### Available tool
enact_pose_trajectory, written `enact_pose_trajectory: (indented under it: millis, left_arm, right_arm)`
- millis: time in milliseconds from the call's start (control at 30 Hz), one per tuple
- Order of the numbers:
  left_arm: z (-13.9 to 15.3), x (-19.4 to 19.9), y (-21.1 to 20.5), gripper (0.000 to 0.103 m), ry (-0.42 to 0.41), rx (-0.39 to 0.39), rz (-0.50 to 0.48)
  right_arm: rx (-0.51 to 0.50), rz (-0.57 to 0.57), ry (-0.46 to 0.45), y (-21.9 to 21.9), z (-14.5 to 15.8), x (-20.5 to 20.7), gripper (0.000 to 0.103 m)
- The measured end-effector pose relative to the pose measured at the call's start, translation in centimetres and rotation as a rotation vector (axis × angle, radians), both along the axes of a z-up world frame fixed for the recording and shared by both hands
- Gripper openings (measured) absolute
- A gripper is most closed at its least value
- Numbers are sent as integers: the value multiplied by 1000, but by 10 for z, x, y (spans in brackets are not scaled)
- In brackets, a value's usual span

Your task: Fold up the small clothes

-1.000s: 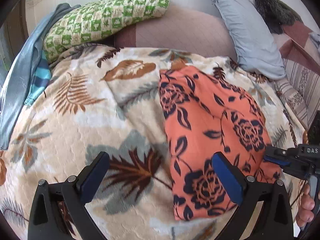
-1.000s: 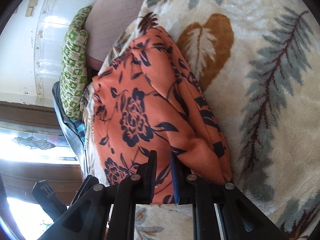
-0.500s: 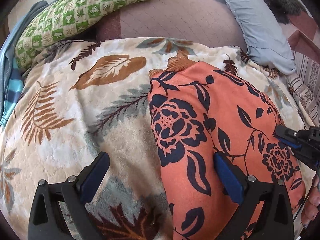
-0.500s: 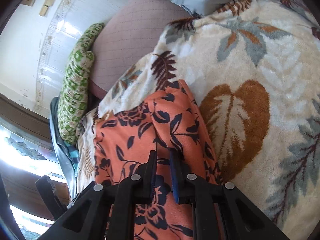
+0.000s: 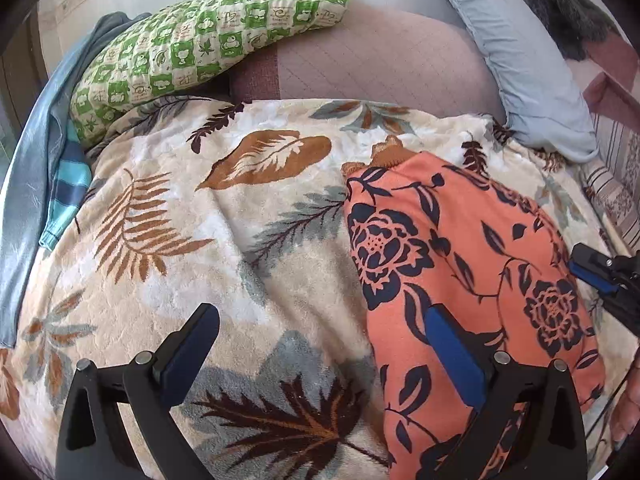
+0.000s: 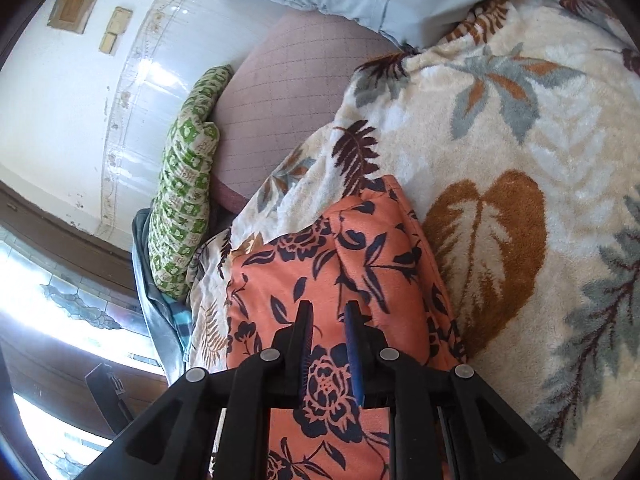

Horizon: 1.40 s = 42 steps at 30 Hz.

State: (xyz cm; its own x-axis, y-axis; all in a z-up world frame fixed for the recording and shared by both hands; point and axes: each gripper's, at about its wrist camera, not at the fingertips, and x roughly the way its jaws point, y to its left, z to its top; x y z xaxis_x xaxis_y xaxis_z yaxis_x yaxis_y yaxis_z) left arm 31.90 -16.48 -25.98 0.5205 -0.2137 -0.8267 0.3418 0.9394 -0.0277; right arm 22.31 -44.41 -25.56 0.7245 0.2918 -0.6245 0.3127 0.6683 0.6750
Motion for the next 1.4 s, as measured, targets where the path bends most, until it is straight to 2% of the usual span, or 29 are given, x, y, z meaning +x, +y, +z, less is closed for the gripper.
enact_pose_trajectory:
  millis: [100, 167, 233, 467, 700, 1233, 1400]
  left_arm:
    - [-10, -1, -8, 103, -35, 48, -22]
    - [-12, -2, -13, 103, -68, 89, -39]
    - [-15, -4, -20, 103, -97, 136, -63]
    - [-19, -3, -26, 103, -108, 161, -65]
    - [-19, -3, -25, 103, -110, 155, -61]
    - [-20, -3, -24, 103, -91, 150, -45]
    - [-13, 1, -13, 103, -13, 84, -5]
  right_arm:
    - [-50, 6, 58, 9, -9, 6, 19]
    - [-27, -12, 93, 5, -22, 9, 18]
    - [18, -31, 88, -1, -29, 9, 18]
    - [-47, -12, 96, 6, -24, 12, 18]
    - [-23, -18, 89, 5, -24, 10, 18]
    - [-52, -21, 88, 8, -25, 11, 18]
    - [-48, -13, 72, 6, -20, 10, 18]
